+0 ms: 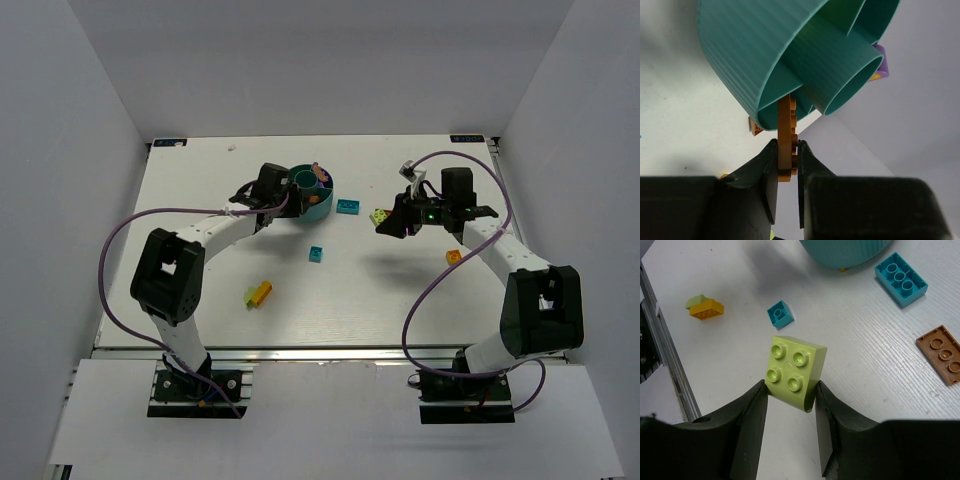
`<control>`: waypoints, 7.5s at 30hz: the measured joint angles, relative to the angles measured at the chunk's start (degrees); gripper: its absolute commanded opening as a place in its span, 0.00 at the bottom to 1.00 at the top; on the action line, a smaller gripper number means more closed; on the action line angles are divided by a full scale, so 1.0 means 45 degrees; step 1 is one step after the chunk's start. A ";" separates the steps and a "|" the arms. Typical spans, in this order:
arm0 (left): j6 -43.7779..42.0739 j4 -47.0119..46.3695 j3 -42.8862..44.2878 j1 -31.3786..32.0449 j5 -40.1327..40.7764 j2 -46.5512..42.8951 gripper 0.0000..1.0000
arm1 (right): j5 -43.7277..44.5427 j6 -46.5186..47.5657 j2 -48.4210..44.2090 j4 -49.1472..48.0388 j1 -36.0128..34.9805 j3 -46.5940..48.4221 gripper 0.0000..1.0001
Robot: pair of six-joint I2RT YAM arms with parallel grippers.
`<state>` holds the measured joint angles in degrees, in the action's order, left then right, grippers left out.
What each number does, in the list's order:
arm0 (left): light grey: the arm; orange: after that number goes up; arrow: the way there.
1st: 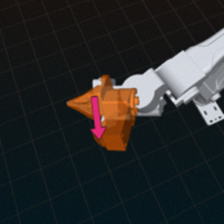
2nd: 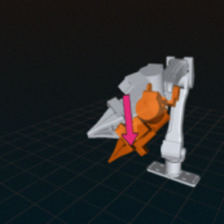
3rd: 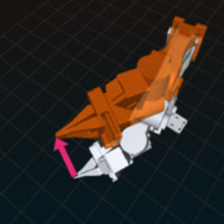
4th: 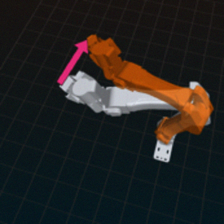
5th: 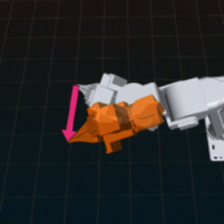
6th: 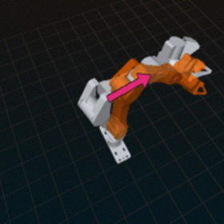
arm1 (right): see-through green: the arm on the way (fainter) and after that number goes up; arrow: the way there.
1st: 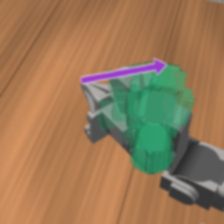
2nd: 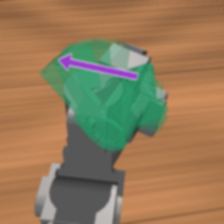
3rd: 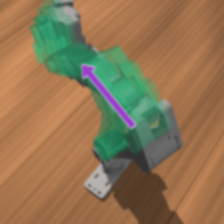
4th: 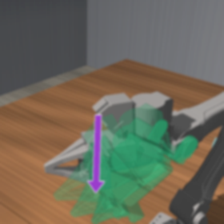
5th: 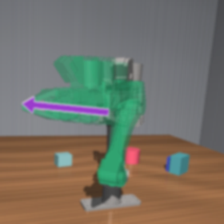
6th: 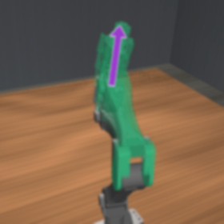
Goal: Sort the legos into containers by color
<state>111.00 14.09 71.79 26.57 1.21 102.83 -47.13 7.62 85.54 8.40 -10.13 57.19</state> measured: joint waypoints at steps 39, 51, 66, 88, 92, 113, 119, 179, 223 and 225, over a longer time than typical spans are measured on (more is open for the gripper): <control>-0.9088 -0.5965 -0.4974 0.1025 -0.6727 -0.3201 0.83 | -0.1846 0.7985 -0.0568 0.2574 -0.0928 0.0102 0.00; -1.0224 -0.9627 -0.5382 0.1763 -0.8189 -0.2705 0.82 | -0.2059 0.8607 -0.0568 0.3351 -0.2011 0.0364 0.00; -1.0695 -1.0180 -0.5367 0.2021 -0.8786 -0.2273 0.39 | -0.2399 0.8340 -0.0568 0.3473 -0.2710 0.0447 0.00; -1.3464 -0.3721 -0.3497 -0.0534 -0.6271 -0.3891 0.00 | 0.2395 0.5965 -0.2171 -0.0107 -0.2744 -0.1350 0.89; -1.3478 -0.1394 -0.2259 -0.1773 -0.4065 -0.4367 0.00 | 0.3842 0.6023 -0.2322 -0.0568 -0.2608 -0.1579 0.34; -1.2361 0.3798 0.3264 -0.1904 -0.0928 0.0442 0.00 | 0.3735 0.5343 -0.2676 -0.0321 -0.2263 -0.1389 0.00; -1.2075 0.3385 0.3458 -0.1904 -0.1336 0.0743 0.00 | 0.3672 0.5294 -0.2681 -0.0335 -0.2263 -0.1423 0.00; -1.3308 -0.0539 -0.9044 -0.2579 -0.0816 -1.3449 0.89 | 0.3798 1.3862 0.8927 0.7951 -0.0189 0.9394 0.88; -1.1890 -0.6742 -0.7402 0.0602 -0.4075 -0.5518 0.81 | 0.0627 1.2148 0.3453 0.7529 -0.1889 0.5353 0.00; -1.1914 -0.7155 -0.7145 0.0695 -0.4323 -0.5085 0.81 | 0.0340 1.1618 0.2997 0.7257 -0.2487 0.5032 0.00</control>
<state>57.39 -18.11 39.64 29.69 -18.24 79.94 -45.60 59.90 99.02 41.06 -21.32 79.83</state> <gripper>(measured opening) 0.808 0.419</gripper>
